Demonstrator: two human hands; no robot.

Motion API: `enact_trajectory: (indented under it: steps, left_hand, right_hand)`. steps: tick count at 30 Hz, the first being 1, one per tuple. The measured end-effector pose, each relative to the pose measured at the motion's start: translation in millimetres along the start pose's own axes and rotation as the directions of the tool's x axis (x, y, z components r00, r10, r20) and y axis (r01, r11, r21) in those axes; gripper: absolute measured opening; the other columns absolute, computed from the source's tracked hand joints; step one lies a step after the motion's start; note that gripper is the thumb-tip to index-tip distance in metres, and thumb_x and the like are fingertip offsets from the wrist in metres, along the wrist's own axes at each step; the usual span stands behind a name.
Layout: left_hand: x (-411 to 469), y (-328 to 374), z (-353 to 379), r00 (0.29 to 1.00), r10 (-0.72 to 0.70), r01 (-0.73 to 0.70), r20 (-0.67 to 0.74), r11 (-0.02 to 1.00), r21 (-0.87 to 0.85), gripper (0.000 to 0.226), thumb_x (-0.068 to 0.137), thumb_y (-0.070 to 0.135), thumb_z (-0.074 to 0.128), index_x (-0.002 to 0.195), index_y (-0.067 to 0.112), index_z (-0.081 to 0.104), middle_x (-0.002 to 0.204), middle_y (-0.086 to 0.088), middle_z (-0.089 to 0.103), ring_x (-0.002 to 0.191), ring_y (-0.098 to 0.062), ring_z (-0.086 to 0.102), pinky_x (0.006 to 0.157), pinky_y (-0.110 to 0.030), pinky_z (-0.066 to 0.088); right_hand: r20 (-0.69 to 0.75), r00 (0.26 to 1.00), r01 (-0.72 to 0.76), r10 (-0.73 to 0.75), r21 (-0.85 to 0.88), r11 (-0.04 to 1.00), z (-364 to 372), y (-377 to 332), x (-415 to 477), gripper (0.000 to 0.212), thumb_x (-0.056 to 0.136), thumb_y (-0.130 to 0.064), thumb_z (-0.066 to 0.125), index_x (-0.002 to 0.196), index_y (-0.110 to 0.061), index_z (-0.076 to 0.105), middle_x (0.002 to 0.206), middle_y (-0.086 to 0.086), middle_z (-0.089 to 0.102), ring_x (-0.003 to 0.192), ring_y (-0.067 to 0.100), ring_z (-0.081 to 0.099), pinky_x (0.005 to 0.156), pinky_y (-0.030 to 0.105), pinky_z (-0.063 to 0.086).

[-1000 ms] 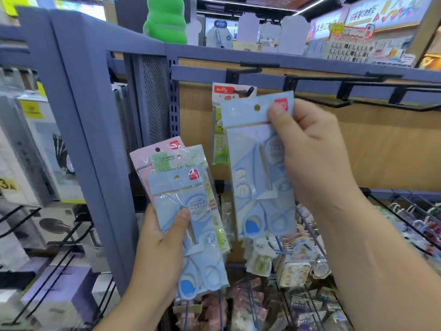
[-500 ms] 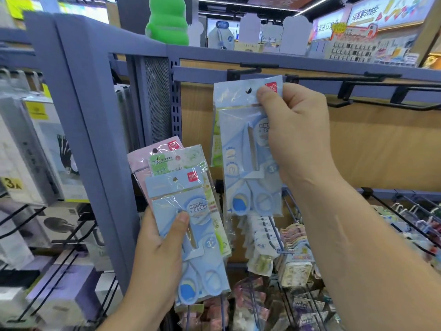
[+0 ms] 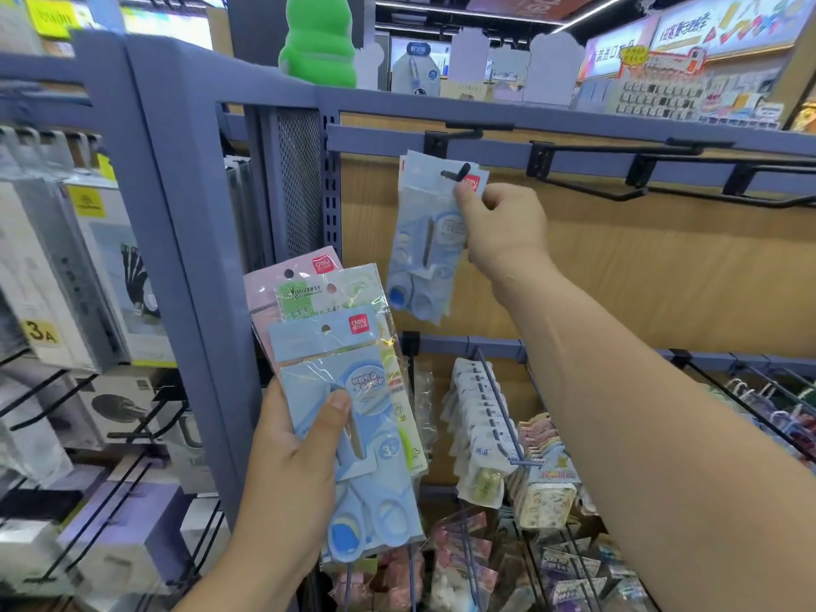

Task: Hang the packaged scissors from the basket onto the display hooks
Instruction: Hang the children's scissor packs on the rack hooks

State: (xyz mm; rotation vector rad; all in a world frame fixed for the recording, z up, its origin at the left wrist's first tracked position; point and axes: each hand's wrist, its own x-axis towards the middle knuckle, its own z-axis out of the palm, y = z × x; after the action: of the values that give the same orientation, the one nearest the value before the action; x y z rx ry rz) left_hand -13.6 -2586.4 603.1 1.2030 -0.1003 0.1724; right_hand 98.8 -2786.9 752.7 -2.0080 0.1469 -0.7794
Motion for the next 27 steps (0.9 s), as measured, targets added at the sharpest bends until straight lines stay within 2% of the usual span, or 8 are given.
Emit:
enact_trajectory:
  steps: [4, 6, 9, 12, 16, 20, 23, 27]
  left_hand:
    - [-2.0, 0.9, 1.4, 1.0, -0.01, 0.01, 0.008, 1.0, -0.011, 0.039, 0.085, 0.034, 0.063, 0.125, 0.034, 0.062, 0.116, 0.008, 0.079, 0.104, -0.018, 0.077, 0.087, -0.047, 0.059]
    - [-3.1, 1.6, 2.4, 1.0, -0.018, 0.019, 0.023, 0.999, -0.034, 0.04, 0.086, 0.033, 0.063, 0.126, 0.033, 0.062, 0.117, 0.007, 0.079, 0.104, -0.018, 0.077, 0.082, -0.043, 0.063]
    - [-4.3, 1.8, 4.7, 0.999, -0.024, 0.025, 0.042, 0.999, -0.045, 0.042, 0.086, 0.031, 0.063, 0.128, 0.031, 0.062, 0.119, 0.005, 0.078, 0.106, -0.019, 0.077, 0.079, -0.038, 0.065]
    - [-6.9, -1.5, 8.7, 0.995, -0.037, 0.04, 0.092, 0.999, -0.033, 0.041, 0.088, 0.029, 0.063, 0.128, 0.032, 0.063, 0.119, 0.003, 0.078, 0.107, -0.022, 0.077, 0.079, -0.038, 0.064]
    - [-11.3, -8.1, 15.7, 0.982, -0.105, 0.114, 0.159, 0.992, -0.05, 0.046, 0.085, 0.023, 0.067, 0.13, 0.029, 0.063, 0.118, -0.001, 0.079, 0.104, -0.027, 0.078, 0.073, -0.036, 0.065]
    - [-11.1, -11.7, 18.9, 0.984, -0.109, 0.114, 0.142, 0.993, -0.027, 0.055, 0.074, 0.022, 0.079, 0.126, 0.025, 0.062, 0.115, -0.004, 0.079, 0.101, -0.03, 0.078, 0.073, -0.042, 0.065]
    - [-11.2, -12.4, 19.2, 0.985, -0.092, 0.101, 0.148, 0.994, -0.049, 0.062, 0.073, 0.024, 0.08, 0.132, 0.024, 0.061, 0.122, -0.007, 0.077, 0.108, -0.033, 0.076, 0.087, -0.053, 0.062]
    - [-13.7, -11.1, 19.2, 0.981, -0.097, 0.118, 0.171, 0.986, -0.117, 0.052, 0.088, 0.017, 0.068, 0.139, 0.025, 0.059, 0.127, -0.006, 0.076, 0.115, -0.034, 0.074, 0.095, -0.057, 0.058]
  right_hand:
    - [-0.027, 0.999, -0.029, 0.03, 0.02, 0.999, 1.8, 3.8, -13.8, 0.016, 0.1, -0.039, 0.065, 0.101, -0.024, 0.061, 0.108, -0.002, 0.067, 0.098, 0.015, 0.065, 0.082, 0.04, 0.059]
    - [-0.027, 0.999, -0.014, 0.018, 0.142, 0.99, -1.8, 1.2, -41.1, 0.024, 0.098, -0.039, 0.068, 0.114, -0.025, 0.058, 0.116, -0.002, 0.064, 0.102, 0.012, 0.063, 0.079, 0.029, 0.054]
    - [0.213, 0.977, -0.089, 0.033, 0.257, 0.962, -3.4, -0.2, -100.4, 0.026, 0.093, -0.043, 0.074, 0.108, -0.023, 0.067, 0.1, -0.008, 0.072, 0.089, 0.006, 0.066, 0.076, 0.022, 0.05]
    - [0.426, 0.903, -0.179, 0.055, 0.257, 0.949, 2.3, 10.6, -149.8, 0.031, 0.08, -0.033, 0.089, 0.101, -0.022, 0.068, 0.091, -0.01, 0.076, 0.082, 0.004, 0.071, 0.072, 0.025, 0.058]
    - [0.358, 0.926, -0.258, 0.118, 0.375, 0.89, 2.6, 31.3, -166.3, 0.029, 0.078, -0.015, 0.091, 0.098, -0.015, 0.07, 0.093, 0.0, 0.079, 0.085, 0.016, 0.076, 0.073, 0.035, 0.063]
    - [0.397, 0.91, -0.324, 0.121, 0.497, 0.805, -3.4, 42.7, -167.6, 0.02, 0.087, -0.005, 0.08, 0.105, -0.011, 0.075, 0.102, 0.003, 0.081, 0.095, 0.022, 0.078, 0.081, 0.041, 0.064]
    - [0.401, 0.91, -0.328, 0.105, 0.54, 0.775, -6.9, 47.3, -167.1, 0.017, 0.091, -0.002, 0.074, 0.106, -0.011, 0.077, 0.104, 0.005, 0.081, 0.096, 0.024, 0.078, 0.078, 0.037, 0.063]
    - [0.394, 0.914, -0.337, 0.095, 0.611, 0.716, -8.9, 51.6, -165.9, 0.02, 0.091, -0.002, 0.072, 0.111, -0.009, 0.074, 0.107, 0.008, 0.08, 0.096, 0.024, 0.078, 0.076, 0.033, 0.062]
